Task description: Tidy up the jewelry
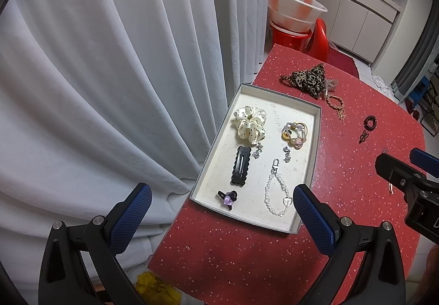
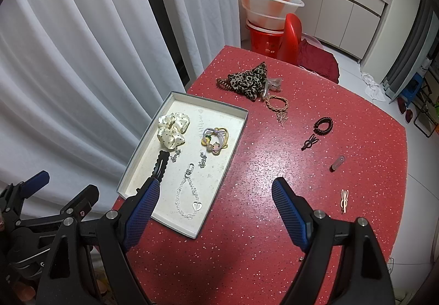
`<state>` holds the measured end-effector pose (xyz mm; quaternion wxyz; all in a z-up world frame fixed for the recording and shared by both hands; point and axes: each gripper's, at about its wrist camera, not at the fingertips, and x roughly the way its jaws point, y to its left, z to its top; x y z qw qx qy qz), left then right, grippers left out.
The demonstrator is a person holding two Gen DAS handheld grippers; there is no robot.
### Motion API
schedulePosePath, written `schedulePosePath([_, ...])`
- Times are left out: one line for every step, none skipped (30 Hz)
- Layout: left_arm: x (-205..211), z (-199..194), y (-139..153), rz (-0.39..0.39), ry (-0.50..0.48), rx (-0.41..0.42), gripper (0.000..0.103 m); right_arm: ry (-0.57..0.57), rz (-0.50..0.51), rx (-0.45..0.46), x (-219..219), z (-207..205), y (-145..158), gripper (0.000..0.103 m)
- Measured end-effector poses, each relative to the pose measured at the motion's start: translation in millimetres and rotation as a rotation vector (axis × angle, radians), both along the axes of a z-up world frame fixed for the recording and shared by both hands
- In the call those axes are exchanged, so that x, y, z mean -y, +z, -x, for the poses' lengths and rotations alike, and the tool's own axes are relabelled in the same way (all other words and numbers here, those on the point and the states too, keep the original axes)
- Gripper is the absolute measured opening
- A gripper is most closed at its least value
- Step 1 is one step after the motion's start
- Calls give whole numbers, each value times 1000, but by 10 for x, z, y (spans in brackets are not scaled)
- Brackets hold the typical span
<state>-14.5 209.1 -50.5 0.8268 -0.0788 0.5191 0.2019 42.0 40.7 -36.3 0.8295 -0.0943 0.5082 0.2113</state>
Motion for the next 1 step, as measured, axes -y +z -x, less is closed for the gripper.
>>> schedulePosePath([0, 0, 0, 0, 0, -1, 103, 0, 1, 1, -3, -7, 4, 86])
